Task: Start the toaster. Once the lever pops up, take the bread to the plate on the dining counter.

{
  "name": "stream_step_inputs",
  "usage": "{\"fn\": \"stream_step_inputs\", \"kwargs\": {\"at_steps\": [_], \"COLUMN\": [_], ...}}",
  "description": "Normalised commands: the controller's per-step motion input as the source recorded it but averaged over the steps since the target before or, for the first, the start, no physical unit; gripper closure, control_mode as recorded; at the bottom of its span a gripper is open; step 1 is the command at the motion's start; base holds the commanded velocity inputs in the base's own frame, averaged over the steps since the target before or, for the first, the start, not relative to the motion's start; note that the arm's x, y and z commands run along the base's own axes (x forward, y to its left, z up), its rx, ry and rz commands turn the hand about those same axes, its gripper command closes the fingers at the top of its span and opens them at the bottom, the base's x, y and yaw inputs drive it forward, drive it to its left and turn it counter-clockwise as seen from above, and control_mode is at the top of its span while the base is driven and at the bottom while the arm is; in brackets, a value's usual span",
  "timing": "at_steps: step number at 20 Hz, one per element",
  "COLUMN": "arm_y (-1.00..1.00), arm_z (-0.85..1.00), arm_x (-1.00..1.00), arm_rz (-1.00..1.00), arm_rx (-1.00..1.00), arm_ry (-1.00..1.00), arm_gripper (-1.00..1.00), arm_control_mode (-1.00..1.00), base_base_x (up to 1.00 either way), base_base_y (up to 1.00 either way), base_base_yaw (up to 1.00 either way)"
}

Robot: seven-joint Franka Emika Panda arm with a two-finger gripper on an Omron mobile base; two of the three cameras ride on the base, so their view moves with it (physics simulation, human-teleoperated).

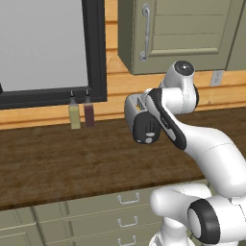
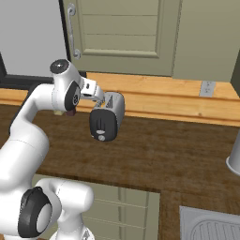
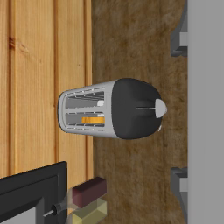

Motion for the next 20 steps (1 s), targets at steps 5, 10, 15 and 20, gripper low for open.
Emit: {"fn": "stream_step_inputs", "kwargs": {"at_steps": [5, 10, 15, 20], "arm_y": [0.00, 0.00, 0.00, 0.00], "arm_z": [0.00, 0.00, 0.00, 0.00], "arm_x": [0.00, 0.00, 0.00, 0.00], "arm_rz": [0.00, 0.00, 0.00, 0.00], "arm_rx": [0.00, 0.00, 0.00, 0.00], "arm_ry": [0.00, 0.00, 0.00, 0.00], "arm_gripper": [-1.00, -1.00, -1.00, -1.00], "arm_control_mode": [-1.00, -1.00, -1.00, -1.00], "base_base_x": [0.00, 0.00, 0.00, 0.00], "base_base_y": [0.00, 0.00, 0.00, 0.00], "base_base_yaw": [0.00, 0.00, 0.00, 0.00]}}
